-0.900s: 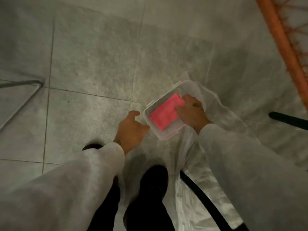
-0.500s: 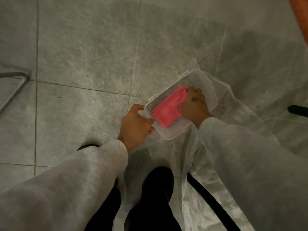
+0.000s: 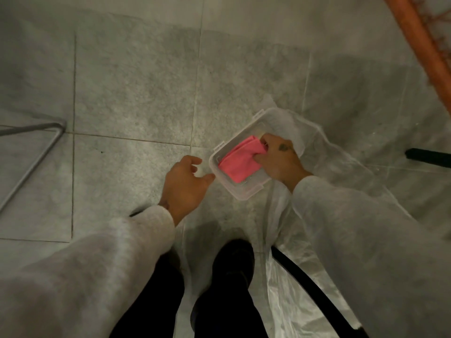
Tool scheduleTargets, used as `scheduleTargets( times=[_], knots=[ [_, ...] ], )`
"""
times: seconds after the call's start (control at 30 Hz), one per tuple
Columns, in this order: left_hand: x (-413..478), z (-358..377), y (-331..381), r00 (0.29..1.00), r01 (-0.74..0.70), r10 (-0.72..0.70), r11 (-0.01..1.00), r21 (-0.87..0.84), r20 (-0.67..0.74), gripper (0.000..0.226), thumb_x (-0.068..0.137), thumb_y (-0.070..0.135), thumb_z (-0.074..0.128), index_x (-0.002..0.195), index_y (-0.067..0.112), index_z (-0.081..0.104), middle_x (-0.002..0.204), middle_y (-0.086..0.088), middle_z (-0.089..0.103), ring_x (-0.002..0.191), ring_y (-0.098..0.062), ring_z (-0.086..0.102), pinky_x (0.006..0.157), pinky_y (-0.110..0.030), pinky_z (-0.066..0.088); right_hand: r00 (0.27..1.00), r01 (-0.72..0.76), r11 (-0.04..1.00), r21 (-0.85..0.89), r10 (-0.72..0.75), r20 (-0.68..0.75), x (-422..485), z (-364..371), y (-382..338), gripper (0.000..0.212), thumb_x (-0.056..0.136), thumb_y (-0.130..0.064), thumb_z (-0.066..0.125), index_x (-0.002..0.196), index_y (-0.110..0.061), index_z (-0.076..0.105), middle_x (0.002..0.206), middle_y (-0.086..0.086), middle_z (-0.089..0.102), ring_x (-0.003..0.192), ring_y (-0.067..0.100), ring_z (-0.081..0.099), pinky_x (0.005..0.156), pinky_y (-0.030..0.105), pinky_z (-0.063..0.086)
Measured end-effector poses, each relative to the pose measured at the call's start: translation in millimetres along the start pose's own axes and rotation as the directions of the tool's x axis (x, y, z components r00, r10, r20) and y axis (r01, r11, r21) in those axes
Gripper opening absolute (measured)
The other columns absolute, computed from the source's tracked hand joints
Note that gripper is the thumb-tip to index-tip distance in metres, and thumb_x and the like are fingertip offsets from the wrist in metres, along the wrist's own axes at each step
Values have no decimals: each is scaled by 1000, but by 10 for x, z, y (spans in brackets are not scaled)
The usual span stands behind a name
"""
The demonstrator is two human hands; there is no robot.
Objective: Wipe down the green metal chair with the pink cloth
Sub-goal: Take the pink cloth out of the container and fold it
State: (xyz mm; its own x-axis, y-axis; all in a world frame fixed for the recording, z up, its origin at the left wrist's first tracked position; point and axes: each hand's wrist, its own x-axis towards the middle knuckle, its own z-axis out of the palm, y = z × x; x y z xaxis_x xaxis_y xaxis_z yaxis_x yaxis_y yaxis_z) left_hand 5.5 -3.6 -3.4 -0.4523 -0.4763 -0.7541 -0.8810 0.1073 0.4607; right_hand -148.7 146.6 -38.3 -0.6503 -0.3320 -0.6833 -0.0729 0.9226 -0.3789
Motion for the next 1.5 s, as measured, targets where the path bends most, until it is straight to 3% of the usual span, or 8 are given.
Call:
scheduleTargets(
  times=[0.27,0.6,0.73,0.93,1.1,1.23,1.37,1.5],
  knots=[
    [-627,-669,695,974,-216,210,975,58,88,25,81,28,74,105,25,67,96,7,68,92,-10,65,82,-22,49,992,123,990,63,-120,-46,-795,-768,-454,10,91,-25,63,91,-16,58,78,3,59,70,23,56,65,27,41],
    [-1785,-1615,2147,897,-433,416,895,108,149,22,78,23,77,99,26,69,91,9,69,86,-8,66,65,-16,45,984,165,982,90,-157,-89,-2104,-2296,-1067,19,81,-18,69,84,-21,50,79,6,58,72,25,54,64,28,38],
    [-2367,-1796,2551,859,-499,474,860,111,194,24,77,22,78,99,26,68,93,7,69,87,-8,66,69,-17,44,969,202,973,114,-181,-168,-2705,-2759,-1226,17,86,-18,66,81,-20,49,70,-1,55,62,19,52,56,27,38],
    [-3212,-2047,2936,766,-635,597,761,132,238,42,75,18,81,112,21,62,105,0,68,94,-17,66,87,-29,53,936,295,946,132,-258,-241,-3644,-3270,-1464,19,90,-19,64,82,-24,48,68,-8,52,60,10,51,54,20,36],
    [-3776,-2158,3187,698,-693,619,711,120,360,72,69,20,86,131,26,51,124,7,59,113,-9,54,92,-25,45,915,345,916,205,-279,-293,-4325,-3533,-1608,10,88,-22,68,92,-14,63,81,2,66,72,18,64,64,36,56],
    [-4199,-2195,3289,639,-720,604,688,92,476,52,68,22,86,116,22,65,112,7,69,107,-10,62,81,-2,41,880,397,860,321,-257,-399,-4888,-3637,-1642,18,82,-25,78,95,-15,69,81,-3,69,72,9,64,61,19,52],
    [-4549,-2282,3339,566,-765,606,639,82,558,44,66,26,87,105,34,69,108,12,71,104,-4,63,91,-15,45,878,394,818,419,-199,-435,-5429,-3623,-1630,23,79,-23,79,100,-15,72,82,-9,69,72,1,63,63,12,47],
    [-4776,-2329,3361,502,-786,583,616,55,639,28,69,25,86,92,28,71,92,5,73,83,-5,63,79,-21,49,879,350,803,483,-104,-465,-5790,-3604,-1618,24,81,-20,79,103,-15,71,87,-7,70,74,1,64,66,15,50]
  ],
)
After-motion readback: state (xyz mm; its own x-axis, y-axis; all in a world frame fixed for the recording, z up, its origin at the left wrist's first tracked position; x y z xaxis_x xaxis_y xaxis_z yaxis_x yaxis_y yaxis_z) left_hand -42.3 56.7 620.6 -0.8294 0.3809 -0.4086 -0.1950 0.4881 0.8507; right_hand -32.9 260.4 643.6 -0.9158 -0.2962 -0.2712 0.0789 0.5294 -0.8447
